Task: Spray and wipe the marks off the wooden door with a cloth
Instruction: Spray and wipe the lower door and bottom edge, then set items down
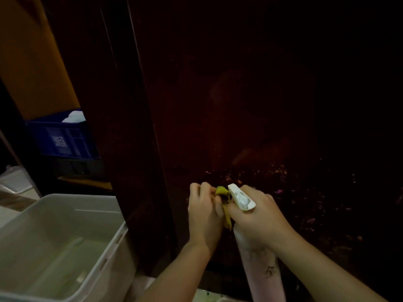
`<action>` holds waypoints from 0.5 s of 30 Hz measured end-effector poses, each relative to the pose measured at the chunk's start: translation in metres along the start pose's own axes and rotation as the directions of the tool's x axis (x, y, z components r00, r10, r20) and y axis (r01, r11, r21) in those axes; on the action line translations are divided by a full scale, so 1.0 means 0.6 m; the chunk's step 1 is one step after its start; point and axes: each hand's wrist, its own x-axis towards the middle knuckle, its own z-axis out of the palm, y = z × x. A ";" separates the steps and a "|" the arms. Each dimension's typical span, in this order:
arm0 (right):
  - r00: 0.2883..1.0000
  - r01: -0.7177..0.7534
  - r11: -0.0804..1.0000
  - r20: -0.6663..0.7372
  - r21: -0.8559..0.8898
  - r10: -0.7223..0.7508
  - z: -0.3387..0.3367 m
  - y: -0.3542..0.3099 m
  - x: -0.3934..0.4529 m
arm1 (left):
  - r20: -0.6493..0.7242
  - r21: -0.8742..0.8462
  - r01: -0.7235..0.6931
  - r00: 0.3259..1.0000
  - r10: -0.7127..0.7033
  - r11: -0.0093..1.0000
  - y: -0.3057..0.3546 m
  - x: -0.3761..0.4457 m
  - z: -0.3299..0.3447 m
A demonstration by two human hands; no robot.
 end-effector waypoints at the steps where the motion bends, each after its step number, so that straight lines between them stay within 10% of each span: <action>1: 1.000 0.026 0.999 -0.005 -0.035 -0.026 0.002 0.000 -0.001 | -0.042 0.004 0.016 0.999 -0.016 1.000 0.000 0.004 -0.009; 8: 0.999 0.045 0.999 -0.012 0.029 -0.044 0.005 -0.002 0.001 | -0.405 -0.187 0.070 0.903 -0.142 0.980 0.029 0.066 -0.068; 15: 0.997 0.082 0.993 0.008 0.090 -0.083 0.008 -0.013 0.006 | -0.348 0.046 -0.057 0.935 0.070 0.997 0.038 0.097 -0.045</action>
